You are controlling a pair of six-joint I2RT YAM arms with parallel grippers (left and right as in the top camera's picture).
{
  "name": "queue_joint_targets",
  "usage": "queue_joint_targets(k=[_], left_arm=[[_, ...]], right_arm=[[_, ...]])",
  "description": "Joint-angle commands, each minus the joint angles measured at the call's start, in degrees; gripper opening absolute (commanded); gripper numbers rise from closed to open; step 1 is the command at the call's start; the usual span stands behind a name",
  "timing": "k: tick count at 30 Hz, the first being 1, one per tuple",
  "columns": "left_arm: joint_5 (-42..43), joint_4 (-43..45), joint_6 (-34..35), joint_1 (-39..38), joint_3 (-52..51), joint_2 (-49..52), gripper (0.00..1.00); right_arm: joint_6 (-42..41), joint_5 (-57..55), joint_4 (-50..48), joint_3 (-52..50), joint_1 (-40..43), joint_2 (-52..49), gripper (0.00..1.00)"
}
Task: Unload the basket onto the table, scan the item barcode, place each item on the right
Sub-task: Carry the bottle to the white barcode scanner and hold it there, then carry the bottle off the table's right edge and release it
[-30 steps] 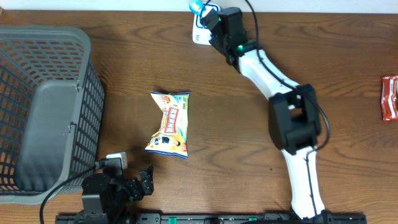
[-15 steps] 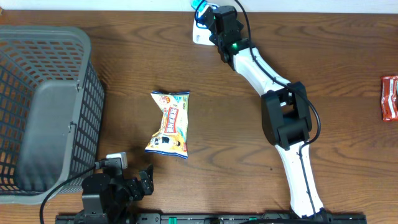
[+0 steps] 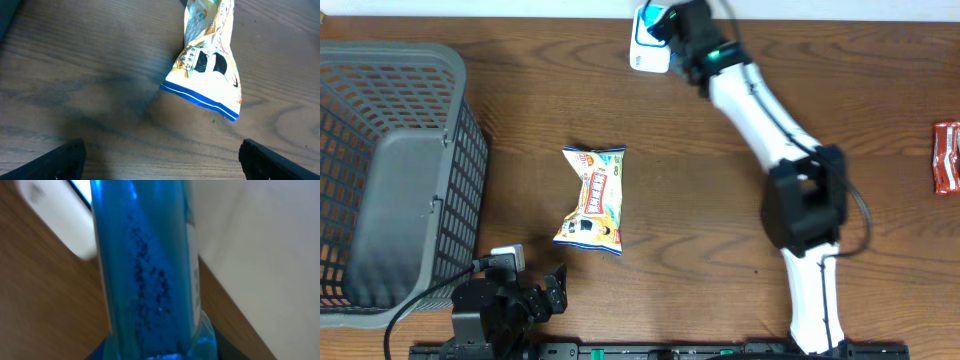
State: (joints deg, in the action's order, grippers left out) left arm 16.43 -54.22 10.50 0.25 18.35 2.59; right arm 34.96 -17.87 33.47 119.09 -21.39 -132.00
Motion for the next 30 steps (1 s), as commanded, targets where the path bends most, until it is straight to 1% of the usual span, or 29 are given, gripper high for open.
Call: queue_joint_targets(k=[1,4,5,6,9,16,19,23,26,27,28,29,30], left_arm=[[0.5,-0.6,-0.3,-0.2,0.2,0.0,0.98],[0.5,-0.6,-0.3,-0.2,0.2,0.0,0.98],[0.5,-0.6,-0.3,-0.2,0.2,0.0,0.98],[0.5,-0.6,-0.3,-0.2,0.2,0.0,0.98],[0.5,-0.6,-0.3,-0.2,0.2,0.0,0.98],[0.5,-0.6,-0.3,-0.2,0.2,0.0,0.98],[0.5,-0.6,-0.3,-0.2,0.2,0.0,0.98],[0.5,-0.7,-0.3,-0.2,0.2,0.0,0.98],[0.5,-0.6,-0.3,-0.2,0.2,0.0,0.98],[0.5,-0.6,-0.3,-0.2,0.2,0.0,0.98],[0.5,-0.6,-0.3,-0.2,0.2,0.0,0.98],[0.5,-0.6,-0.3,-0.2,0.2,0.0,0.98],[0.5,-0.6,-0.3,-0.2,0.2,0.0,0.98]], right_arm=[[-5.0,-2.2,3.7,2.7,6.4,8.0,0.11],[-5.9,-2.2,7.1,2.7,11.5,8.2,0.13],[-7.1,-1.9,7.6,2.5,13.3,8.1,0.12],[-9.2,-0.8,7.9,1.7,16.3,7.9,0.12],[-10.8,2.6,7.8,-1.4,23.5,7.4,0.12],[-11.0,2.8,2.0,-10.2,37.0,5.0,0.12],[-13.6,2.8,-0.8,-13.9,42.4,3.4,0.12],[-14.8,2.6,-1.4,-15.0,47.6,-0.7,0.1],[-16.5,-0.9,-1.5,-15.0,51.1,-4.3,0.08],[-18.8,-3.3,-1.9,-15.0,52.9,-5.7,0.08],[-19.4,-4.0,-1.9,-15.0,53.7,-6.0,0.11],[-20.0,-4.6,-1.9,-15.0,54.5,-6.0,0.15],[-20.2,-4.8,-2.0,-15.0,55.2,-5.9,0.22]])
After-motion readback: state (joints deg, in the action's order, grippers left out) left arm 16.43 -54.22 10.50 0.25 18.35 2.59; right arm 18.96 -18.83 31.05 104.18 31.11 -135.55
